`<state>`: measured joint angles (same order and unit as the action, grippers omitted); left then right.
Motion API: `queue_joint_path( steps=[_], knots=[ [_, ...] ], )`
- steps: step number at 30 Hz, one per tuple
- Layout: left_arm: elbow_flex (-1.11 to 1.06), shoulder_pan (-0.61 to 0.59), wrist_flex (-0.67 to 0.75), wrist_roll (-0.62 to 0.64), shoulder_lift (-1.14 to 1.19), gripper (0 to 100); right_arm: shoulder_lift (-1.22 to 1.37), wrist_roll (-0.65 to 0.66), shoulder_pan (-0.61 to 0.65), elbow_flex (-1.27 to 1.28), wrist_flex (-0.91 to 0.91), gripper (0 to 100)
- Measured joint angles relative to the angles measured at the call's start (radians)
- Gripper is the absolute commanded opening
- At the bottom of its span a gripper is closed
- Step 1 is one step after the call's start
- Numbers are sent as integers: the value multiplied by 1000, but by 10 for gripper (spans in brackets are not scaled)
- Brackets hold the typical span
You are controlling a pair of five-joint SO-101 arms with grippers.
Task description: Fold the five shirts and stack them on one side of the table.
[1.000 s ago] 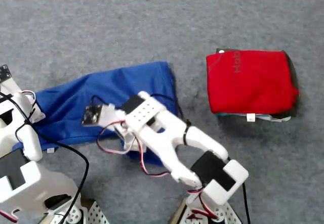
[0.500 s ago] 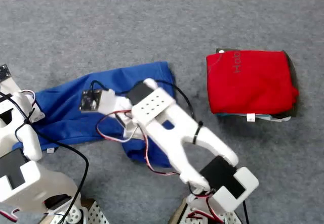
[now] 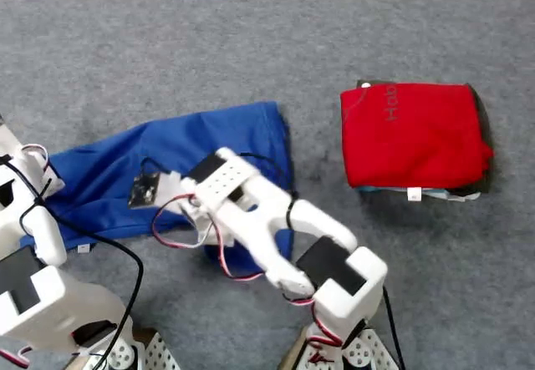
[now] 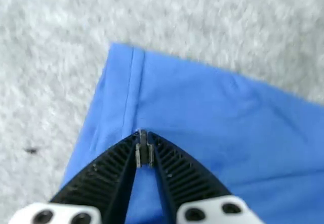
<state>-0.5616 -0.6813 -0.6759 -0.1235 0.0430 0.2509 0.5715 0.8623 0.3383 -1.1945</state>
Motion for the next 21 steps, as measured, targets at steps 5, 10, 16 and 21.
queue_joint_path(
  steps=[5,10,16,21],
  knots=[
    [0,0,57,0,3,19,0,0,2,0,-8,4],
    [40,-8,37,0,57,19,-12,3,-92,-100,-109,4],
    [212,-9,-206,0,58,19,-55,61,-287,-397,-227,4],
    [275,-9,-253,0,92,19,44,66,-373,-631,-256,4]
  ],
)
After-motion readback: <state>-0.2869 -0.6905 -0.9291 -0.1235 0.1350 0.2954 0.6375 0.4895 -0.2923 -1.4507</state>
